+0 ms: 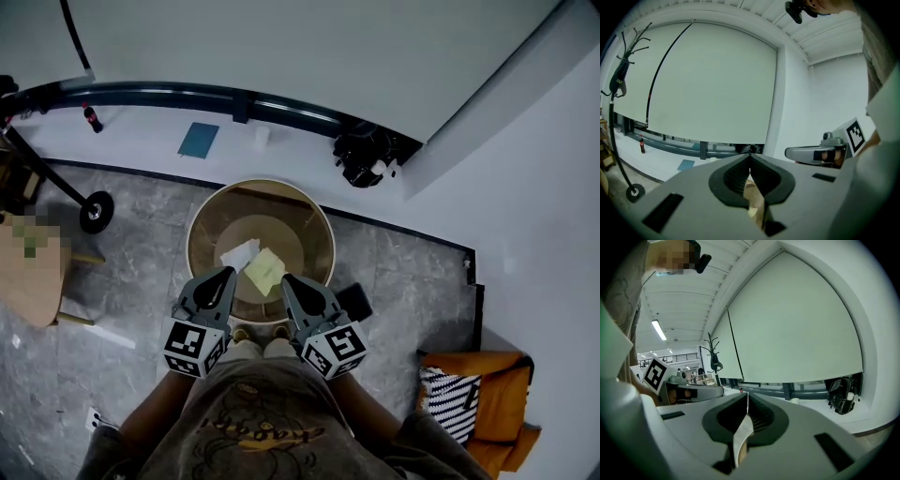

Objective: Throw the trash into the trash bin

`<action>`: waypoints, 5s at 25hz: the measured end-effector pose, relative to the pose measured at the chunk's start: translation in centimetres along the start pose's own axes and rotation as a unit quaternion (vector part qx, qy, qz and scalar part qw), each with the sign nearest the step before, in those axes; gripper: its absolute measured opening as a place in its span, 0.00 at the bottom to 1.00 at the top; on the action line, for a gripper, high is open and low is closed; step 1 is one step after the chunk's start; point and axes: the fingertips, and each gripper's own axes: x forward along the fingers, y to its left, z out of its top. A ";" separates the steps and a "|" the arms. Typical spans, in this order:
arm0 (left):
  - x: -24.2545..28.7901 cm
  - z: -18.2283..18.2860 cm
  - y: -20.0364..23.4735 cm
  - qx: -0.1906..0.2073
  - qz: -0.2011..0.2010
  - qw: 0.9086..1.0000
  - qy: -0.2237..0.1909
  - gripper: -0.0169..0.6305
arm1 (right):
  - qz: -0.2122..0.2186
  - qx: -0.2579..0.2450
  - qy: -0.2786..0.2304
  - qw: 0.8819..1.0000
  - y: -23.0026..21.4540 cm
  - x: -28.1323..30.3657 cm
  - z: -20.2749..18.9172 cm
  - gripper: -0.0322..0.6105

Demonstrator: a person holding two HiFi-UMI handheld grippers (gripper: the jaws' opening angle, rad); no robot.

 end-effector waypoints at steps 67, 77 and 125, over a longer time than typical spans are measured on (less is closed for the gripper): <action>13.6 -27.8 4.0 -0.068 0.037 0.991 0.105 0.06 | -0.038 0.008 0.312 0.949 -18.2 10.5 -42.7 0.56; 14.0 -28.4 3.9 -0.076 0.026 0.990 0.112 0.06 | -0.056 0.005 0.347 0.936 -18.9 10.3 -45.2 0.57; 25.6 -22.7 -25.8 -0.002 -0.299 0.942 0.152 0.06 | -0.402 0.106 0.194 0.889 -33.5 -20.4 -30.1 0.10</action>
